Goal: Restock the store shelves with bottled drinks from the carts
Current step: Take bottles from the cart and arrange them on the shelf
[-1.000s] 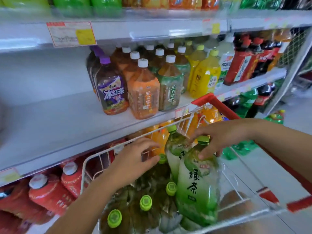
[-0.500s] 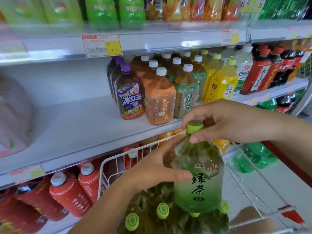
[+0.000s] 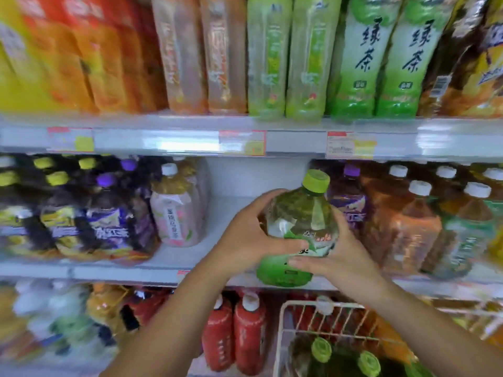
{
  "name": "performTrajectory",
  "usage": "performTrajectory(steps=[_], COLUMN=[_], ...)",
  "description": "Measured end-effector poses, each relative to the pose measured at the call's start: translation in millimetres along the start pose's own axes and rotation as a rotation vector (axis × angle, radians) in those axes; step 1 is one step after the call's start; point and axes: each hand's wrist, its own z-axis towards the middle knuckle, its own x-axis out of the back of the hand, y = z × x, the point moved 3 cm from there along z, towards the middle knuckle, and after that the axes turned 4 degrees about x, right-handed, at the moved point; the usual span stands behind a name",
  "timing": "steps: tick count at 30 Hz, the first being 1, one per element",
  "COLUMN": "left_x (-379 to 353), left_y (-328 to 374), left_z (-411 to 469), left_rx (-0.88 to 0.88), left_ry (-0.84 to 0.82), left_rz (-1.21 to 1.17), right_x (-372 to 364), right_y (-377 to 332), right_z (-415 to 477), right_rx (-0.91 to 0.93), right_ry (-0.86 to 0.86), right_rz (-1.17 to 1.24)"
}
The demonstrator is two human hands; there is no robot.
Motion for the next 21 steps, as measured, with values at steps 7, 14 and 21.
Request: performTrajectory(steps=[7,14,21], left_x=[95,148,150], left_y=[-51,-140,-167], left_z=[-11,-47,-44], left_rx=[0.122,0.131,0.028], left_ry=[0.176,0.163,0.213], left_rz=[0.311,0.736,0.794], right_x=[-60,-105,-136], right_y=[32,86,117], right_z=[90,160,229], right_rx=[0.092,0.02,-0.078], right_ry=[0.054,0.076,0.143], right_rz=[-0.029,-0.029,-0.128])
